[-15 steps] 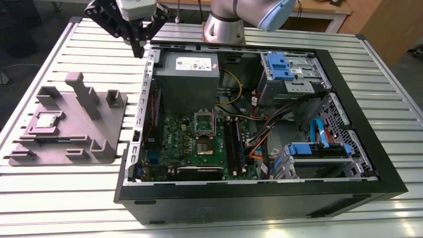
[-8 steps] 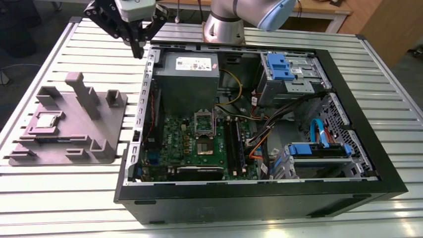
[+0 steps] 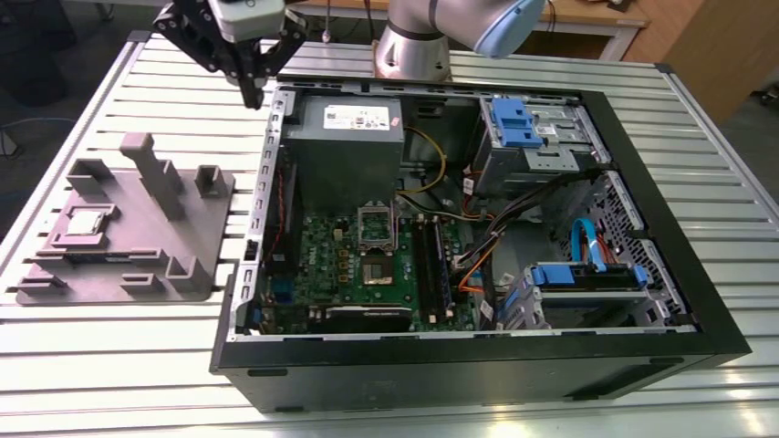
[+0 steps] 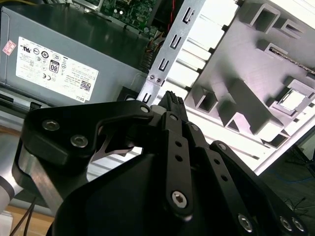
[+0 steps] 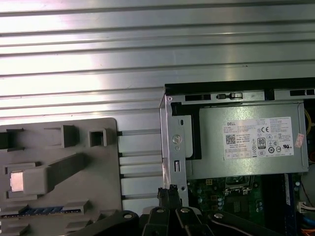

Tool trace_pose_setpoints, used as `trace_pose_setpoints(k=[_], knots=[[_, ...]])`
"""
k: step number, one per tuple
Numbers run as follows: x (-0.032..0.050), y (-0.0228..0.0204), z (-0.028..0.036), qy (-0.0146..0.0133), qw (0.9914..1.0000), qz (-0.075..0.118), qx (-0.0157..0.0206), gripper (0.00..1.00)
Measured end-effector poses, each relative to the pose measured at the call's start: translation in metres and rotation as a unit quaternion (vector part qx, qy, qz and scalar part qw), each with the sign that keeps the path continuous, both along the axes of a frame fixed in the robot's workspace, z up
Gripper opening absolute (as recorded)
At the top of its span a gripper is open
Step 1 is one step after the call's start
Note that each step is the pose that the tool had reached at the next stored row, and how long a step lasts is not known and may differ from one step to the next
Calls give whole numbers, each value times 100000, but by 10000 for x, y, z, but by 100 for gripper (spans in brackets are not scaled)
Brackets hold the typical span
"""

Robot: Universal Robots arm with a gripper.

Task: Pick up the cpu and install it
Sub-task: 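Reach for the cpu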

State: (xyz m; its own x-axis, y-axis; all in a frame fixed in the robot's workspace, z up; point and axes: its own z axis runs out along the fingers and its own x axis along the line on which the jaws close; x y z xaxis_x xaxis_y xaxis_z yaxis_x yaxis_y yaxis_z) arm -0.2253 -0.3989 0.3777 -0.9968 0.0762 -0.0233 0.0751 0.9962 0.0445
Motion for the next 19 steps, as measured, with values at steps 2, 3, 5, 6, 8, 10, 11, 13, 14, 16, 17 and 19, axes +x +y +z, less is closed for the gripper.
trace_pose_setpoints(k=[2,3,5,6,8,10,11,13,14,16,17,19], knots=[[-3,0,-4,1,100000,-3,3,10],[-5,0,-6,9,100000,-2,-2,10],[-8,0,-10,10,100000,-3,-2,10],[-10,0,-12,10,100000,-1,0,10],[-14,0,-16,16,100000,-2,-2,10],[-17,0,-19,17,100000,-2,0,10],[-18,0,-21,19,100000,0,0,10],[-21,0,-25,24,100000,-2,0,10],[-23,0,-27,23,100000,-3,1,10],[-28,0,-30,28,100000,-2,-3,10],[-30,0,-32,27,100000,-2,-1,10],[-33,0,-36,30,100000,-1,0,10]])
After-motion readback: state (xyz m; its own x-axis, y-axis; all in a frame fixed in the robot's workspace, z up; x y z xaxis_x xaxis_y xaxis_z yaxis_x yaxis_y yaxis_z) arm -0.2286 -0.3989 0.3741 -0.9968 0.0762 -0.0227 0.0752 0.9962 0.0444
